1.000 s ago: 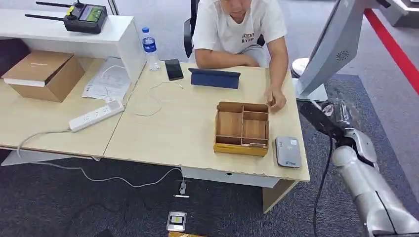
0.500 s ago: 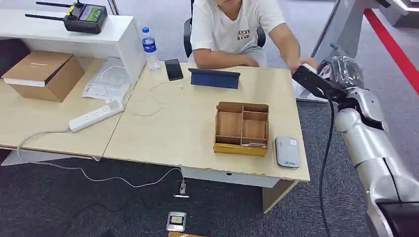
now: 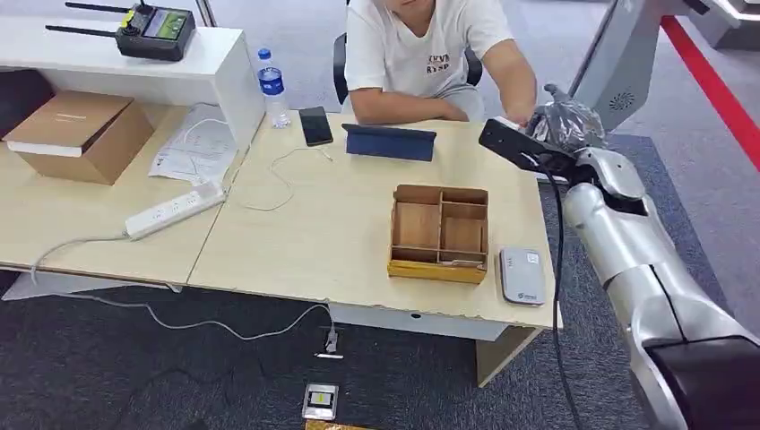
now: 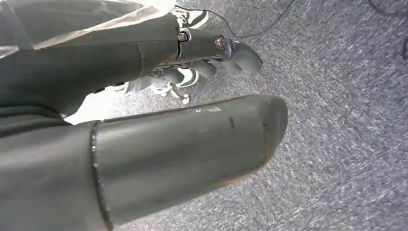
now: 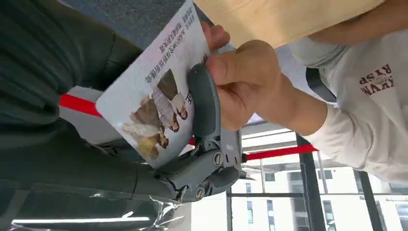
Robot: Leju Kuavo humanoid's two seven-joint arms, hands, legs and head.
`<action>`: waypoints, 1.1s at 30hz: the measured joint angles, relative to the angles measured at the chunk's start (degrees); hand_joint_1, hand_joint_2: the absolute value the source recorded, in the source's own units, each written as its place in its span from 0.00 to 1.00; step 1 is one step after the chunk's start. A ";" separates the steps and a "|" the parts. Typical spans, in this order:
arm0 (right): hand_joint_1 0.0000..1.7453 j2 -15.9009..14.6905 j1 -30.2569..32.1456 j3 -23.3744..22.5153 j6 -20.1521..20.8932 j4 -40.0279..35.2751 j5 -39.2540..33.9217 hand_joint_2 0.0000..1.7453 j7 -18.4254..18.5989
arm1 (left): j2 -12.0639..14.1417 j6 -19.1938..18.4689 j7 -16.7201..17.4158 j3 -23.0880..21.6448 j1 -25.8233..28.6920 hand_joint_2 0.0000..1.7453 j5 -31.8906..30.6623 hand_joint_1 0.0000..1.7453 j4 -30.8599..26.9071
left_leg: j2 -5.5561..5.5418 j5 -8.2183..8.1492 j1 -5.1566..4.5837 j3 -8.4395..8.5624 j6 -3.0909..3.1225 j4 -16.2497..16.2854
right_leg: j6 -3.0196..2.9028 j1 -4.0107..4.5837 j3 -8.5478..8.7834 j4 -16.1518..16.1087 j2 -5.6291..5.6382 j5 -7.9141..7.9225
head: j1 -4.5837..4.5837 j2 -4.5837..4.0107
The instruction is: Pass the card to the sensor for recognition and then transmit it.
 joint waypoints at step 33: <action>0.00 6.06 -1.86 1.25 -10.73 5.25 -4.21 0.00 -4.74 | 0.74 -0.02 1.05 -1.38 0.50 0.00 1.81 0.00 0.00 | 0.00 0.01 0.00 -0.02 -0.01 0.01 | -0.01 0.00 -0.06 0.00 0.00 0.00 | 0.02 -0.02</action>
